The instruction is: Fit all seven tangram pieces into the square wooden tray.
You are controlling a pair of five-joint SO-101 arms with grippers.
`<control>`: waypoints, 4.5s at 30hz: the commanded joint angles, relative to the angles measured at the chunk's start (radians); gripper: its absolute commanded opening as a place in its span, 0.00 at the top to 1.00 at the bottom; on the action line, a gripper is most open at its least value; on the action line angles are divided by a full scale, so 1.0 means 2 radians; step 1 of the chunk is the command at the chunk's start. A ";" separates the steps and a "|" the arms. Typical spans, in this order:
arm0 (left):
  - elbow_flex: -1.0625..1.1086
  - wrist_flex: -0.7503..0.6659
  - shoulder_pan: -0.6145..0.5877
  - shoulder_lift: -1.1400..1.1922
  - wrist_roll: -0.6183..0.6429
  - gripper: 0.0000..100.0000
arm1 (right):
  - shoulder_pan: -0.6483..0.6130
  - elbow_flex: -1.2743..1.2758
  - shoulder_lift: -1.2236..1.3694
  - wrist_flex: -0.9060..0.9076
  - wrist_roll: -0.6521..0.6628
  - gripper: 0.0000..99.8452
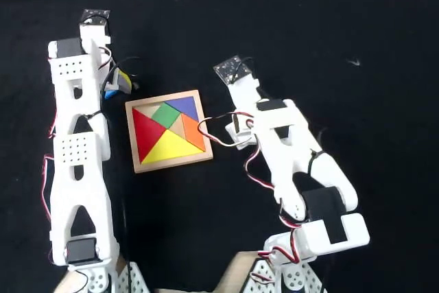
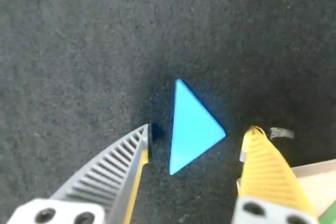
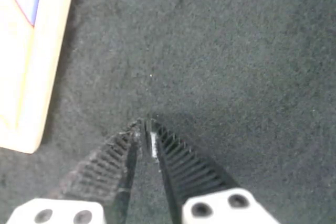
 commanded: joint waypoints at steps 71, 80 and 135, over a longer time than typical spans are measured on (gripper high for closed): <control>-0.020 -0.017 -0.003 -0.003 -0.056 0.84 | 0.005 -0.024 0.002 -0.005 0.005 0.99; -0.021 -0.018 0.000 -0.003 -0.056 0.94 | 0.005 -0.024 0.002 -0.005 0.005 0.99; 0.804 -0.339 0.132 -0.509 -0.455 0.97 | 0.024 -0.020 0.002 -0.029 0.003 0.99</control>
